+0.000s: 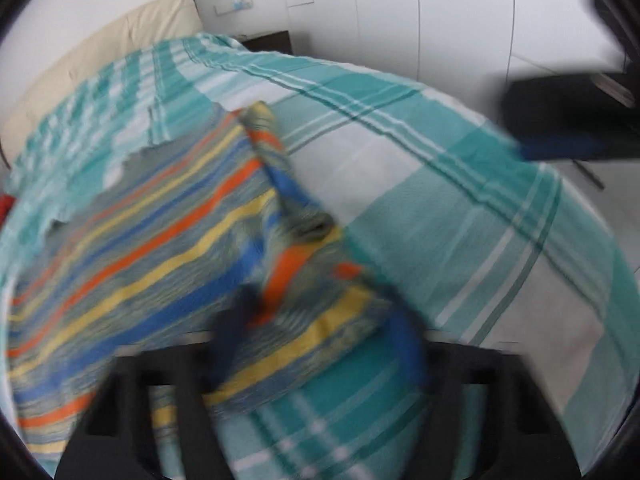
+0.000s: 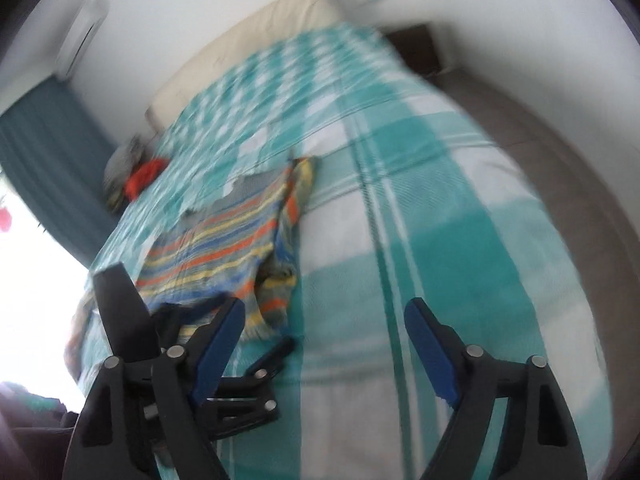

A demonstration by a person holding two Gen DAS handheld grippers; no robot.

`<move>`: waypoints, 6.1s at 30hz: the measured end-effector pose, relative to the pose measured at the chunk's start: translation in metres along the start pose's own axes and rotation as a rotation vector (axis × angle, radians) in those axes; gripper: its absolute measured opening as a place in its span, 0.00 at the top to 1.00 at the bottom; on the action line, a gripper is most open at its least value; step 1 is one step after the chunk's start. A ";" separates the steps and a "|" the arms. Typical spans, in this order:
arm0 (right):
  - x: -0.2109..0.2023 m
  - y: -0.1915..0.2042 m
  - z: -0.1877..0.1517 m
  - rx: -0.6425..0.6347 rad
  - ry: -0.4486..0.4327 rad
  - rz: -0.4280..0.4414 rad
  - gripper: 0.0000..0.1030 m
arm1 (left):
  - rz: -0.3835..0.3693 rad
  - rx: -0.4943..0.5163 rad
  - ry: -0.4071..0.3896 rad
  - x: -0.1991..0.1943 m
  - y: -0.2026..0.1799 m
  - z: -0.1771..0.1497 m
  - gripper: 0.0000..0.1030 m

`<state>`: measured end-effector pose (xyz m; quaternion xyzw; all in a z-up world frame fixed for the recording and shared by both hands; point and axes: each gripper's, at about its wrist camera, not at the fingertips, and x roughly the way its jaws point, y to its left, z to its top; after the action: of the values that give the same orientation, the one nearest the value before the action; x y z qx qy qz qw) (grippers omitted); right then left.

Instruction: Fold small clothes

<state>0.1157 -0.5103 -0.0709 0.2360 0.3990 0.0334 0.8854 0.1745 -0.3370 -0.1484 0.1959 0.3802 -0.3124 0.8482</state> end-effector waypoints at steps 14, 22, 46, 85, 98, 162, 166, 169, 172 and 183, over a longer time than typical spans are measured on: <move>0.198 0.049 0.125 0.018 0.267 0.069 0.92 | -0.100 -0.259 -0.085 -0.042 0.051 -0.006 0.91; 0.193 0.196 0.127 -0.220 0.235 0.172 0.92 | -0.080 -0.585 -0.158 -0.120 0.169 -0.060 0.92; 0.203 0.310 0.020 -0.497 0.152 0.211 0.41 | 0.100 -0.796 -0.061 -0.139 0.288 -0.148 0.29; 0.077 0.205 -0.159 -0.256 0.175 -0.067 0.13 | 0.390 -0.495 0.175 -0.165 0.249 -0.185 0.10; 0.174 0.197 -0.007 -0.083 0.114 0.133 0.19 | -0.005 -0.720 0.112 -0.065 0.365 -0.123 0.08; -0.057 0.316 -0.141 -0.489 0.002 -0.350 0.07 | 0.482 -0.508 0.086 -0.300 0.184 -0.167 0.00; -0.058 0.317 -0.140 -0.493 0.003 -0.361 0.07 | 0.480 -0.495 0.088 -0.303 0.182 -0.165 0.00; -0.060 0.317 -0.139 -0.497 0.002 -0.354 0.07 | 0.455 -0.502 0.087 -0.307 0.183 -0.161 0.00; -0.060 0.319 -0.138 -0.499 0.005 -0.346 0.07 | 0.422 -0.521 0.070 -0.316 0.185 -0.157 0.00; -0.067 0.325 -0.133 -0.488 0.019 -0.327 0.07 | 0.453 -0.505 0.055 -0.326 0.185 -0.145 0.01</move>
<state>0.0162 -0.1869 0.0435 -0.0517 0.4200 -0.0124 0.9059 0.0562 0.0042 0.0279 0.0674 0.4149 -0.0065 0.9073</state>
